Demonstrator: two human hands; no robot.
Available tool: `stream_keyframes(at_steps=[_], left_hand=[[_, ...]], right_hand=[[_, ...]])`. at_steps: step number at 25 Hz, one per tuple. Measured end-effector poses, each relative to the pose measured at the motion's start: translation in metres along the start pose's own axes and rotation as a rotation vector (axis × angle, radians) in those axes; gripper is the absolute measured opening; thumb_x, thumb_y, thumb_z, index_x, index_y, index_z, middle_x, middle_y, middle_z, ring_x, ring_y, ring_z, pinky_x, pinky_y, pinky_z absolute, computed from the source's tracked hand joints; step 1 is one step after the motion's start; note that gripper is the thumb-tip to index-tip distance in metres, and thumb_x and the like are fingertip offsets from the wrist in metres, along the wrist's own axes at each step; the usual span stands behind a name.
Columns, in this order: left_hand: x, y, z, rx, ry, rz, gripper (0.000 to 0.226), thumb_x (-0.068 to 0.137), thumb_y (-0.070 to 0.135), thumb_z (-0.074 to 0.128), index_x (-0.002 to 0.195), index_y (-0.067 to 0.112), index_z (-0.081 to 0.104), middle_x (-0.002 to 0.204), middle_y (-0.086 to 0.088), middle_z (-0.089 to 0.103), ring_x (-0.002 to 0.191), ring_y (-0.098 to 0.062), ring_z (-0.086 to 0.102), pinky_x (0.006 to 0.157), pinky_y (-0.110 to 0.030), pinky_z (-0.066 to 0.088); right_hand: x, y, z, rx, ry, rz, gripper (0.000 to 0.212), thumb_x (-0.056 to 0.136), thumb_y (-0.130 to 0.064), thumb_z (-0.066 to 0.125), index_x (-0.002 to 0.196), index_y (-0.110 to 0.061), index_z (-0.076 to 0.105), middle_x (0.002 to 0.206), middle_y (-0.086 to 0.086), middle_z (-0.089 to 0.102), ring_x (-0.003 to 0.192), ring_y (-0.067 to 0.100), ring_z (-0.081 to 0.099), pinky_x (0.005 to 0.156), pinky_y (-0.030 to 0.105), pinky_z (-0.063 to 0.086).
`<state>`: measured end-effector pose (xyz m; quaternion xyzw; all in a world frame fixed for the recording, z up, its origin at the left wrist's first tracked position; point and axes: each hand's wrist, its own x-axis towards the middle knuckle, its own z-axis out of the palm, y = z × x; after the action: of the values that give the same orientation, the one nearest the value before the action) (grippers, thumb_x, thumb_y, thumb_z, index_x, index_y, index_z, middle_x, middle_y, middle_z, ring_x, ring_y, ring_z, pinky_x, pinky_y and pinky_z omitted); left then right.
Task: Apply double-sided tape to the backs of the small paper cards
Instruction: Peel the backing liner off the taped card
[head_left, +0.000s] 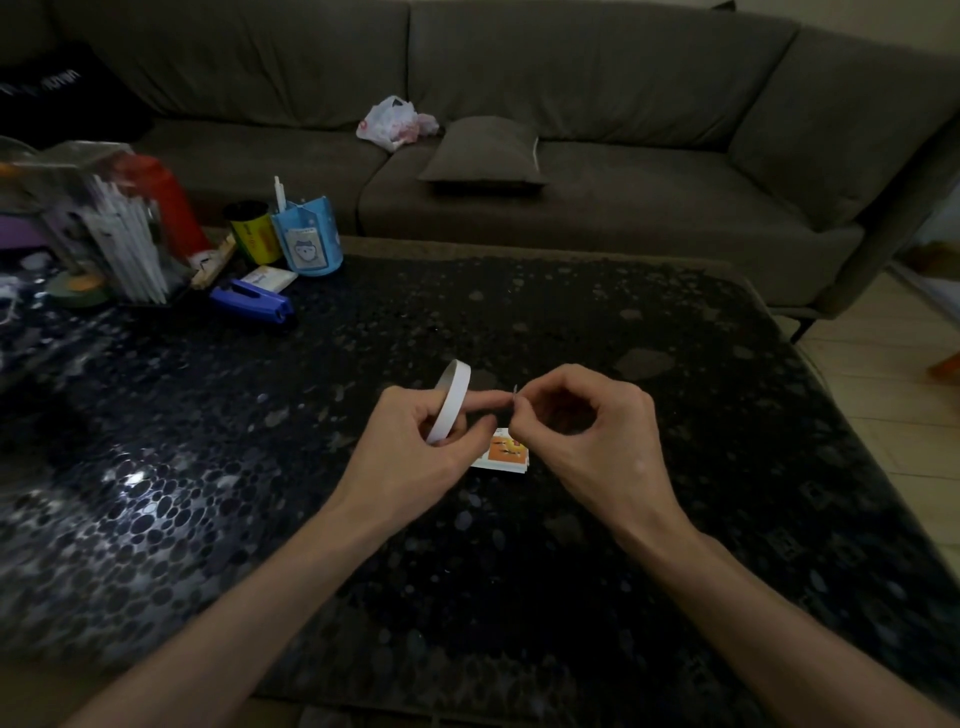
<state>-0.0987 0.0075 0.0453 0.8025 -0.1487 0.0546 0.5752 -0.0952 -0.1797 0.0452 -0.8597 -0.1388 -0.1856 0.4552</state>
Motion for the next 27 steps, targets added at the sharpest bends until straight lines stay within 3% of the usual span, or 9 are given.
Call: stream_keyframes(at_steps=[3,5,8,12,20,27], left_hand=[[0.001,0.0,-0.001,-0.025,-0.011,0.001,0.029,0.096,0.01,0.071,0.109,0.033,0.081,0.062,-0.019,0.056,0.057,-0.031,0.054,0.063,-0.026,0.054],[0.002,-0.001,-0.001,-0.053,-0.01,-0.028,0.028,0.096,0.013,0.07,0.108,0.036,0.082,0.062,-0.018,0.055,0.062,-0.037,0.056,0.073,-0.031,0.059],[0.003,-0.002,-0.003,-0.122,0.042,-0.114,0.026,0.096,0.015,0.071,0.101,0.038,0.083,0.056,0.004,0.048,0.059,-0.013,0.05,0.073,-0.014,0.053],[0.004,-0.003,-0.004,-0.17,0.075,-0.189,0.023,0.096,0.017,0.072,0.098,0.037,0.083,0.057,0.011,0.052,0.059,-0.003,0.05,0.067,-0.01,0.048],[0.006,-0.005,0.001,-0.149,0.073,-0.219,0.026,0.096,0.014,0.071,0.098,0.037,0.083,0.055,0.014,0.05,0.058,0.002,0.052,0.067,-0.007,0.048],[0.009,-0.006,0.006,-0.126,0.102,-0.234,0.028,0.096,0.014,0.071,0.098,0.04,0.082,0.058,0.009,0.049,0.061,-0.006,0.05,0.071,-0.008,0.049]], right_hand=[[0.0,0.0,0.0,0.049,-0.001,0.025,0.007,0.085,-0.028,0.073,0.092,-0.026,0.074,0.083,-0.016,0.07,0.085,0.002,0.069,0.074,0.012,0.053],[0.0,0.0,0.0,0.078,0.002,0.048,0.007,0.084,-0.03,0.073,0.09,-0.027,0.073,0.08,-0.016,0.07,0.083,0.002,0.069,0.072,0.011,0.052],[0.002,0.003,-0.001,0.133,0.031,0.13,0.004,0.084,-0.027,0.075,0.087,-0.028,0.074,0.082,-0.017,0.071,0.079,0.003,0.069,0.07,0.012,0.051],[0.004,0.008,-0.003,0.14,0.026,0.186,0.009,0.086,-0.022,0.077,0.087,-0.03,0.074,0.087,-0.019,0.072,0.081,0.002,0.069,0.074,0.011,0.052],[0.005,0.014,-0.008,0.11,-0.02,0.212,0.01,0.089,-0.019,0.077,0.089,-0.029,0.075,0.082,-0.012,0.072,0.082,0.0,0.068,0.074,0.009,0.052],[0.001,0.017,-0.015,0.101,-0.036,0.182,0.011,0.088,-0.018,0.077,0.09,-0.028,0.074,0.084,-0.012,0.072,0.085,0.002,0.069,0.077,0.012,0.054]])
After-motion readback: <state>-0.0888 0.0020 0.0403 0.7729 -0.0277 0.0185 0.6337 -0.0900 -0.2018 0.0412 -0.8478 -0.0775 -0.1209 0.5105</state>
